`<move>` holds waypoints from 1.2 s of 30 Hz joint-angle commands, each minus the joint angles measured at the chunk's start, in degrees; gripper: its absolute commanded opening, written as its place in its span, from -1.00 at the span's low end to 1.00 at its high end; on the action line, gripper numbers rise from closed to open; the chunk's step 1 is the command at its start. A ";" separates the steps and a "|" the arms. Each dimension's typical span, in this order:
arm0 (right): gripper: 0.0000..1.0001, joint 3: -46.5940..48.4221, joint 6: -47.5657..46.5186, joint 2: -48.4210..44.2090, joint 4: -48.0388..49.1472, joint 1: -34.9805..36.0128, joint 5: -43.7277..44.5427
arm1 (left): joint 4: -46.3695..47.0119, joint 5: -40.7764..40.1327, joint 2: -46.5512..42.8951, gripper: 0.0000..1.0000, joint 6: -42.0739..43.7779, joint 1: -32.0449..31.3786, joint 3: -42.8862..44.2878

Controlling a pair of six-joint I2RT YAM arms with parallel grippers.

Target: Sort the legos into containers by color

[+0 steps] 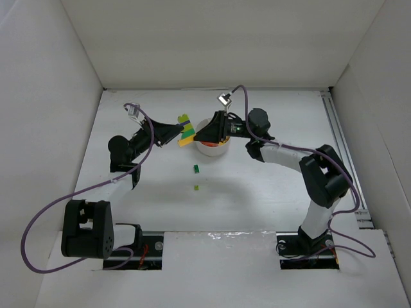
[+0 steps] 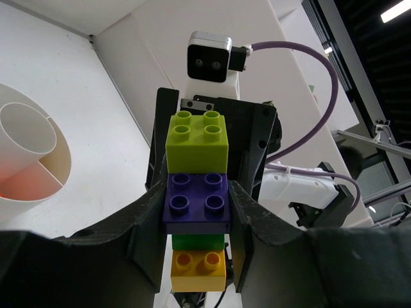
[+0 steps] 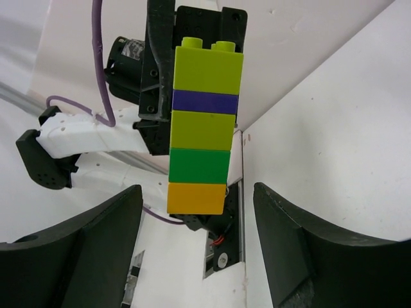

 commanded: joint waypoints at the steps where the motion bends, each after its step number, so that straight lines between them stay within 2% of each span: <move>1: 0.48 3.22 -1.59 0.84 2.92 0.62 -0.81 | 3.18 1.31 -1.96 -0.94 0.66 -0.56 1.56; 5: 0.31 4.36 -2.20 1.36 3.54 1.24 -2.65 | 3.18 1.31 -1.96 -0.94 0.66 -0.56 1.56; 6: 0.13 4.36 -2.21 1.37 3.54 1.85 -2.66 | 3.18 1.31 -1.96 -0.94 0.66 -0.56 1.56; 9: -0.07 4.36 -2.74 1.37 4.06 2.47 -3.28 | 3.18 1.31 -1.96 -0.94 0.66 -0.56 1.56; 10: -0.21 3.84 -3.43 1.37 4.06 2.47 -3.89 | 3.18 1.31 -1.96 -0.94 0.66 -0.56 1.56; 17: -0.73 2.09 -6.51 -0.21 2.49 3.70 -6.88 | 3.79 0.16 -1.44 -1.00 1.18 -0.56 1.56; 20: -0.82 0.94 -9.05 -1.52 0.29 3.70 -7.50 | 4.33 -0.36 -1.44 -1.00 1.18 -0.04 1.56; 27: -0.87 -1.78 -13.09 -3.46 -4.11 3.70 -8.64 | 6.00 -1.51 -0.29 -1.00 0.57 0.58 2.08; 30: -0.89 -3.27 -14.77 -5.39 -6.21 2.74 -9.17 | 3.98 1.91 -0.82 -1.00 5.99 1.89 1.56; 31: -0.89 -4.06 -14.78 -6.01 -6.22 1.95 -9.17 | 2.23 3.66 -1.43 -1.00 9.50 2.51 1.56; 32: -0.89 -4.86 -15.30 -6.71 -7.79 0.99 -9.17 | -9.36 7.85 -1.44 -1.00 14.40 2.51 2.69; 33: -0.89 -5.56 -15.91 -7.41 -8.93 -1.29 -9.86 | -18.70 9.03 -1.96 -1.00 29.25 2.51 6.79; 34: -0.89 -6.78 -17.75 -8.99 -10.60 -2.61 -10.39 | -28.71 9.04 -2.49 -1.00 37.40 2.51 9.01; 35: -0.89 -7.32 -18.98 -9.70 -14.18 -4.02 -10.40 | -45.34 8.52 -2.49 -1.00 44.79 2.51 10.86; 36: -0.89 -7.32 -20.21 -10.40 -16.13 -6.90 -11.18 | -52.38 5.64 -2.49 -1.00 51.74 2.51 14.27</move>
